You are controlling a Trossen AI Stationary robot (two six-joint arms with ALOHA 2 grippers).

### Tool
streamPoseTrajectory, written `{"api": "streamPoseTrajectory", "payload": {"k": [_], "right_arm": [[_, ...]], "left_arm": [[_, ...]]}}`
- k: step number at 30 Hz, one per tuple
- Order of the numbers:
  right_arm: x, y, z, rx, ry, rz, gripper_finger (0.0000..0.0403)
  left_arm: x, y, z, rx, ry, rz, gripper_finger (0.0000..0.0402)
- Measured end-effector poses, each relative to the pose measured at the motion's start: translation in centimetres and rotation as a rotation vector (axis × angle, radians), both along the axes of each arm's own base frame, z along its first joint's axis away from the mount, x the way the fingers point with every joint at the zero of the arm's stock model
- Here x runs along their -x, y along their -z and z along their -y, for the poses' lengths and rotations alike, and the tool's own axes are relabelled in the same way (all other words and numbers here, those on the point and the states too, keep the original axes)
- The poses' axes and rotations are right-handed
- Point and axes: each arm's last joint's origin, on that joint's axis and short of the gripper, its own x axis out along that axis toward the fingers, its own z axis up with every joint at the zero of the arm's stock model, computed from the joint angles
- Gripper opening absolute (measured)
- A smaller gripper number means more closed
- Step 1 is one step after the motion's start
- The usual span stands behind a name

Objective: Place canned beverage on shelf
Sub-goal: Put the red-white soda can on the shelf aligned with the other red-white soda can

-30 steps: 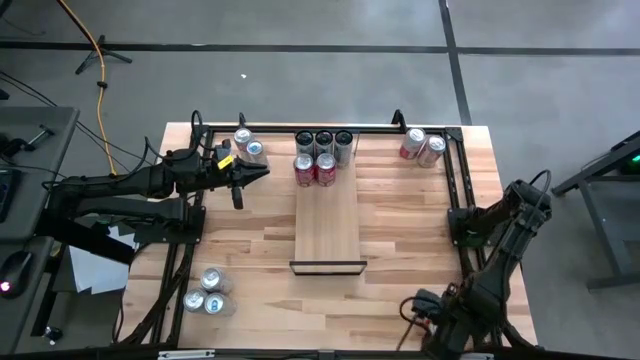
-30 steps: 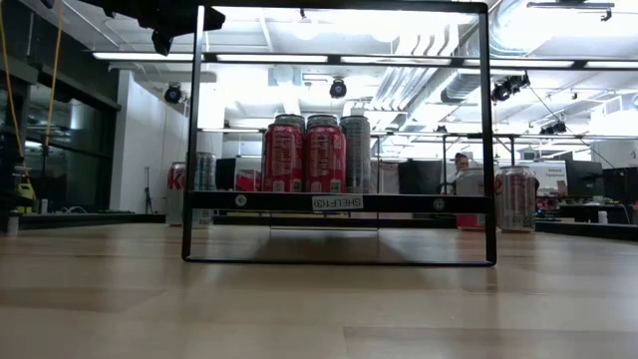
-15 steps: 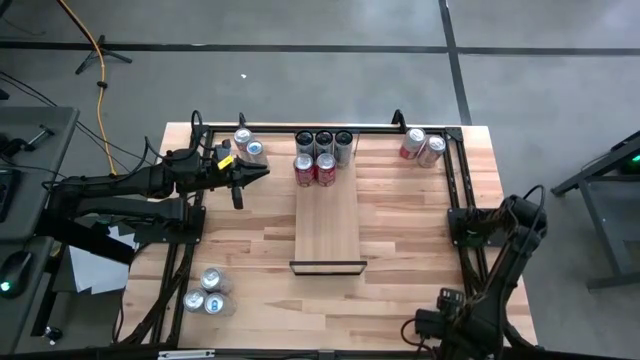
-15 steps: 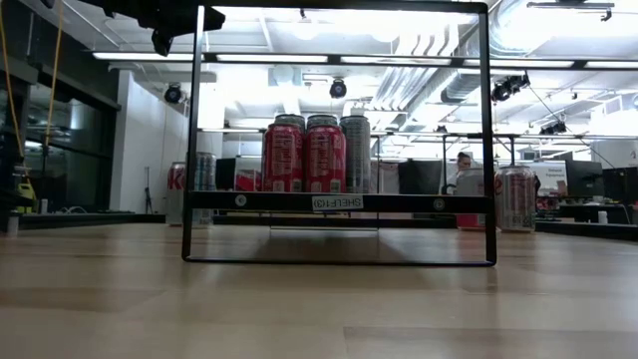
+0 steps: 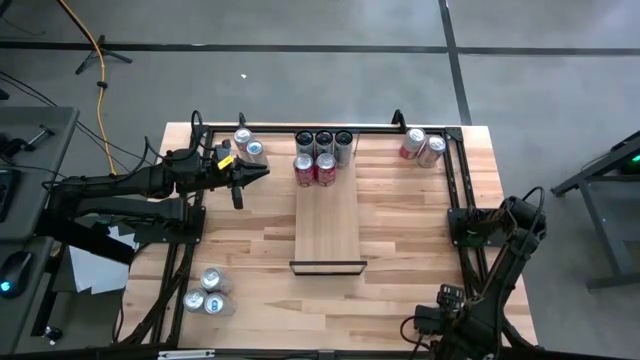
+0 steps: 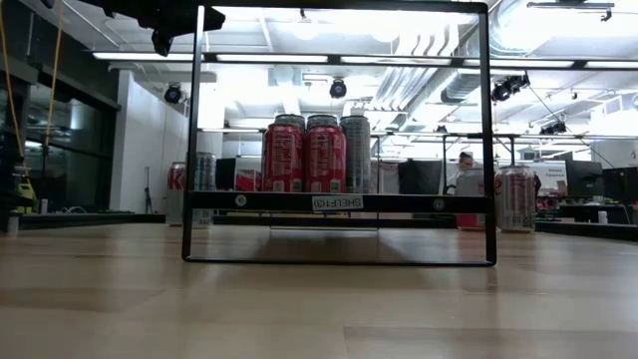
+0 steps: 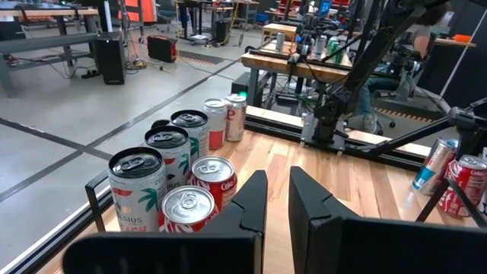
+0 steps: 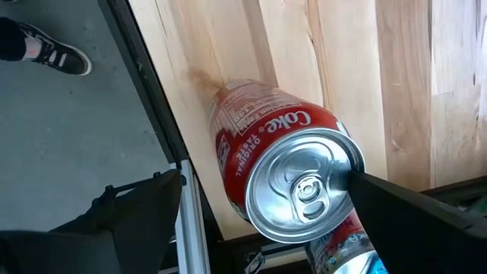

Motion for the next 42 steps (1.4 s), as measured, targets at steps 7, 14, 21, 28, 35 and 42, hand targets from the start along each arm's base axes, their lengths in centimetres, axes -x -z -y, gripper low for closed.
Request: {"api": "streamPoseTrajectory", "payload": {"k": [7, 14, 21, 28, 35, 42], "right_arm": [[0.0, -0.2, -0.1, -0.019, 0.000, 0.009, 0.0364], [0.0, -0.6, -0.1, -0.049, 0.000, 0.014, 0.0364], [-0.2, -0.8, -0.5, -0.108, -0.003, 0.021, 0.0364], [-0.3, -2.1, -0.5, -0.100, 0.000, 0.051, 0.0364], [-0.1, -1.9, -0.3, -0.038, -0.002, 0.047, 0.0364], [-0.6, -0.4, -0.9, 0.014, -0.003, 0.051, 0.0364]], "left_arm": [[0.0, 0.0, 0.0, 0.000, 0.000, 0.000, 0.0003], [0.0, 0.0, 0.0, 0.000, 0.000, 0.000, 0.0003], [0.0, 0.0, 0.0, 0.000, 0.000, 0.000, 0.0003], [0.0, 0.0, 0.0, 0.000, 0.000, 0.000, 0.0003], [0.0, 0.0, 0.0, 0.000, 0.000, 0.000, 0.0003], [0.0, 0.0, 0.0, 0.000, 0.000, -0.001, 0.0003]]}}
